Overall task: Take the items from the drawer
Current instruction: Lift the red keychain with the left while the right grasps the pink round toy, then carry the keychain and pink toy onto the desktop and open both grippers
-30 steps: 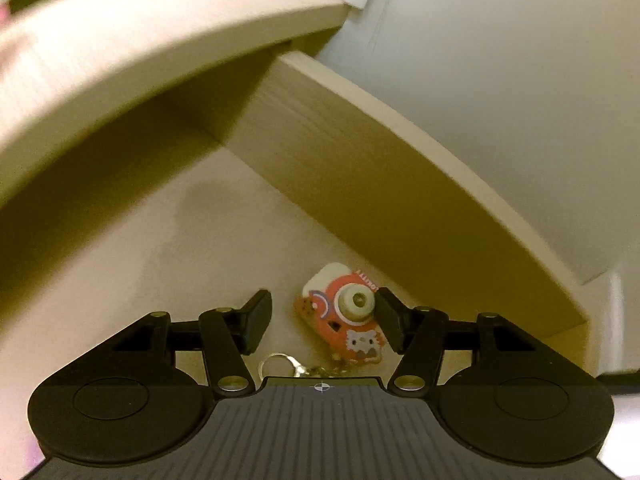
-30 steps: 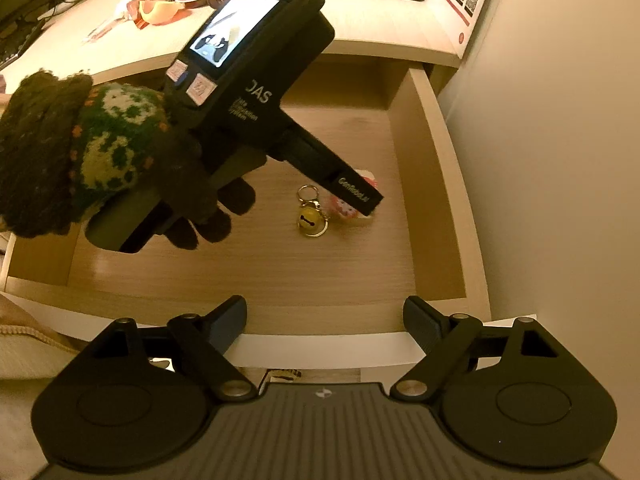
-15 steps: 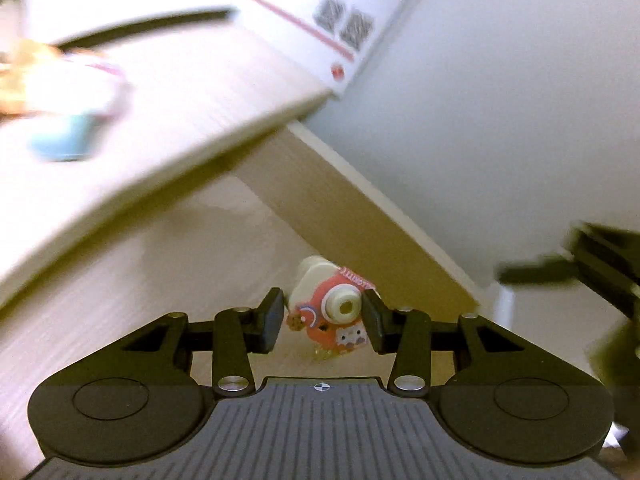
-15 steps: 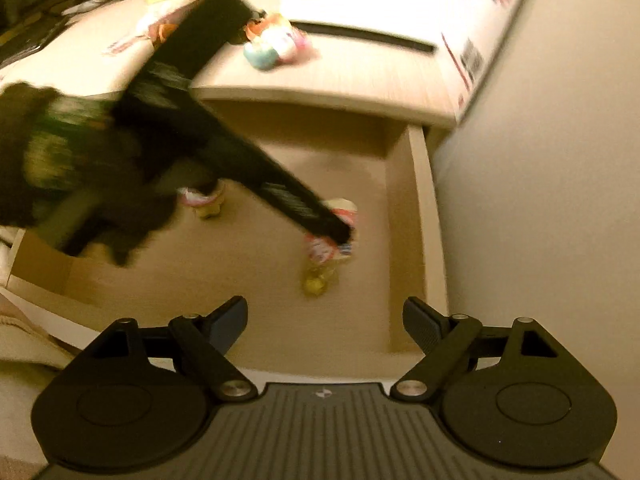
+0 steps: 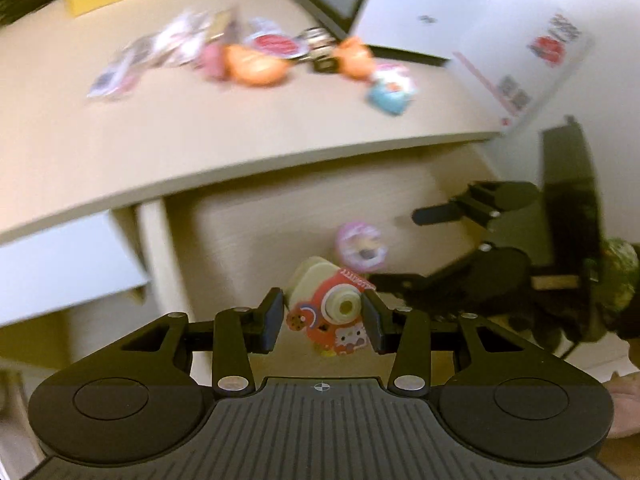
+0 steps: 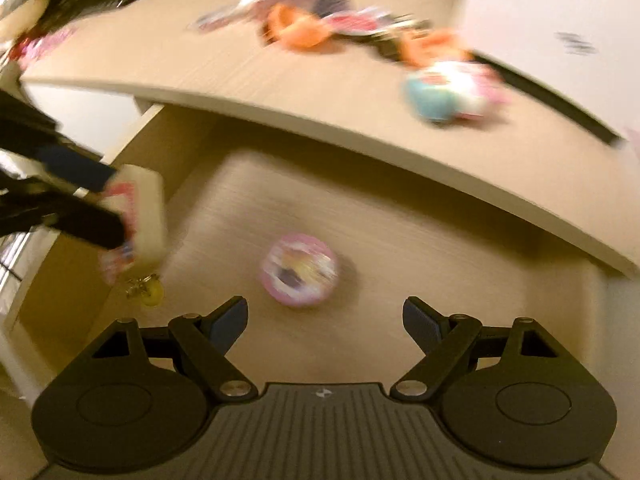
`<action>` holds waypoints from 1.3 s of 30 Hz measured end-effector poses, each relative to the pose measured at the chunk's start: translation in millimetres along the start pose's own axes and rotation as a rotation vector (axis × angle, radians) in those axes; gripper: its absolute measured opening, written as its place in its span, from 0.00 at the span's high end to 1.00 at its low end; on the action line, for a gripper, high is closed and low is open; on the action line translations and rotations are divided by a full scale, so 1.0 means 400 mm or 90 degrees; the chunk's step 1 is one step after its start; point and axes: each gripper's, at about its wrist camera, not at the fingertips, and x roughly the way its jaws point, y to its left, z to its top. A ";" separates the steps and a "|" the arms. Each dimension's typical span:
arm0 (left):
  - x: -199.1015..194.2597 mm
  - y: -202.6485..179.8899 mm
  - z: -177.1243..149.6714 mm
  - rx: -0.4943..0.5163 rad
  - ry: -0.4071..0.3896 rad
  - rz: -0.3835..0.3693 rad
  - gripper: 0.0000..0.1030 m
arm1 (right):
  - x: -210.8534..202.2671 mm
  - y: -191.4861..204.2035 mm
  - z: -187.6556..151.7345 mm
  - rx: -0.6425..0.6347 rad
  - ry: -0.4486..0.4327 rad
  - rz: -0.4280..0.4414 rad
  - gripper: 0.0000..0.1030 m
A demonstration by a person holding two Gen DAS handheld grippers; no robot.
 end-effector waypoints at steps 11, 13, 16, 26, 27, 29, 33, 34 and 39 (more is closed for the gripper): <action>-0.008 -0.017 -0.050 -0.016 -0.012 0.033 0.55 | 0.097 0.055 0.046 -0.068 0.041 -0.005 0.46; -0.007 -0.019 -0.052 -0.014 -0.012 0.023 0.55 | 0.074 0.058 0.044 -0.072 0.037 -0.009 0.46; -0.032 -0.016 -0.033 -0.027 -0.038 -0.016 0.55 | 0.017 0.058 0.044 -0.065 0.020 -0.013 0.46; -0.208 0.057 0.265 -0.023 -0.290 -0.002 0.55 | -0.312 -0.013 0.308 -0.036 -0.278 -0.075 0.46; -0.188 0.076 0.286 -0.044 -0.287 -0.004 0.55 | -0.303 -0.020 0.334 -0.031 -0.286 -0.077 0.46; -0.151 0.099 0.309 -0.063 -0.278 0.001 0.55 | -0.275 -0.031 0.365 -0.022 -0.289 -0.086 0.46; -0.069 0.138 0.320 -0.083 -0.259 0.015 0.55 | -0.183 -0.055 0.406 -0.005 -0.246 -0.077 0.46; -0.049 0.149 0.321 -0.089 -0.249 0.017 0.55 | -0.164 -0.059 0.414 -0.009 -0.239 -0.082 0.46; 0.033 0.197 0.323 -0.107 -0.227 0.032 0.55 | -0.045 -0.080 0.426 -0.019 -0.190 -0.084 0.46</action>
